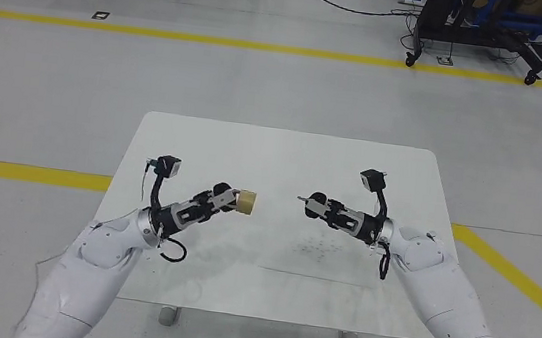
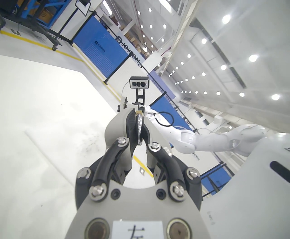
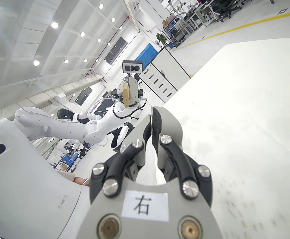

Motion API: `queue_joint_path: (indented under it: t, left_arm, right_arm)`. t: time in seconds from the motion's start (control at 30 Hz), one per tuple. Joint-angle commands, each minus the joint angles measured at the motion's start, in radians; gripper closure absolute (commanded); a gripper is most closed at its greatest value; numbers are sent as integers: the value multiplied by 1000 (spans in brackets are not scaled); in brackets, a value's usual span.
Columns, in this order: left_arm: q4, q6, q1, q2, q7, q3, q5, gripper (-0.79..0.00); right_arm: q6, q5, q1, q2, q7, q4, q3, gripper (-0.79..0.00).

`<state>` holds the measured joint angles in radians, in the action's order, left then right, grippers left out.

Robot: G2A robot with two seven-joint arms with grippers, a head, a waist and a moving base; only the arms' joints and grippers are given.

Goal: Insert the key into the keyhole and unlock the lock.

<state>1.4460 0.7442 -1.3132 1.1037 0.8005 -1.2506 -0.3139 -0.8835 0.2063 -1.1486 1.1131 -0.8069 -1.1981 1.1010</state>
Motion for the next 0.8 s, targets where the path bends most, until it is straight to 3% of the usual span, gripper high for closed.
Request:
queue_joint_path:
  t: [0.0, 0.13, 0.27, 0.4, 0.57, 0.77]
  left_arm:
    - [-21, -20, 6, 1, 28, 8, -101, 0]
    - [-75, -102, 25, 6, 94, 33, -269, 0]
    - [-123, -173, 48, 12, 125, 47, -356, 0]
    - [-143, -198, 59, 16, 160, 55, -406, 0]
    - [-162, -209, 75, 24, 226, 71, -467, 0]
    - [-180, -224, 89, 33, 298, 90, -524, 0]
  right_arm:
    - [39, -51, -10, 5, 45, -69, -17, 0]
    - [106, -144, -13, 23, 153, -159, -65, 0]
    - [102, -176, 14, 50, 247, -176, -132, 0]
    - [40, -198, 50, 77, 295, -161, -201, 0]
    - [36, -287, 96, 110, 359, -135, -273, 0]
    - [-24, -362, 120, 133, 466, -85, -289, 0]
